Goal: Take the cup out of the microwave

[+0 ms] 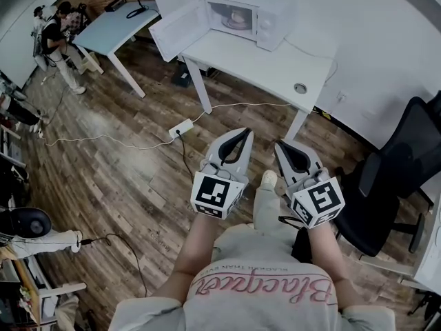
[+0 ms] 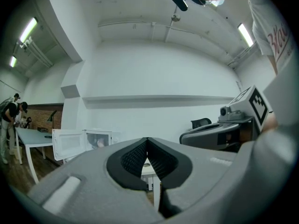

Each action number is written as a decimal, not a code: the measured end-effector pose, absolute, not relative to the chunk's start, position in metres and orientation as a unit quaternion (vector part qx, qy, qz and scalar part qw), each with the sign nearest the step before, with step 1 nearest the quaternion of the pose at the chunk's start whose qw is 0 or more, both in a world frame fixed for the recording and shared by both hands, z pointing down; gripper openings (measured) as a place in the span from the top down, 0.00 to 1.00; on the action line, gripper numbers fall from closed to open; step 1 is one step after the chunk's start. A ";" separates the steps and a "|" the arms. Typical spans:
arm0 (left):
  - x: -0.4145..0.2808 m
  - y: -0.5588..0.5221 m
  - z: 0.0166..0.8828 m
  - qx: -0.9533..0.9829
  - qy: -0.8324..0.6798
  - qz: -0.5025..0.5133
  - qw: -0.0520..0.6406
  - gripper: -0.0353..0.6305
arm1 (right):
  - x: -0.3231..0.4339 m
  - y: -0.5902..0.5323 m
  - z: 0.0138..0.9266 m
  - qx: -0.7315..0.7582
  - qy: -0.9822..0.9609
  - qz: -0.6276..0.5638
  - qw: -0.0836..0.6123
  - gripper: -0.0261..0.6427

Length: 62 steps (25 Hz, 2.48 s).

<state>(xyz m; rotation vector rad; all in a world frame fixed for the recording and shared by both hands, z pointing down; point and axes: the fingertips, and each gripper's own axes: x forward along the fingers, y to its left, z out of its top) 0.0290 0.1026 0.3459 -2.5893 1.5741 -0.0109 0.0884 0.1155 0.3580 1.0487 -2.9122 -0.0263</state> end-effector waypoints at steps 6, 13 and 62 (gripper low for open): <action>0.022 0.084 0.353 -0.848 0.527 -0.005 0.046 0.94 | 0.083 0.101 0.348 0.333 -0.942 -0.036 -0.007 0.94; 0.022 0.045 0.355 -0.847 0.530 -0.011 0.048 0.94 | 0.090 0.057 0.346 0.338 -0.941 -0.021 -0.021 0.94; -0.014 -0.246 0.328 -0.794 0.604 -0.027 0.068 0.94 | 0.037 -0.246 0.335 0.249 -0.968 -0.037 0.015 0.94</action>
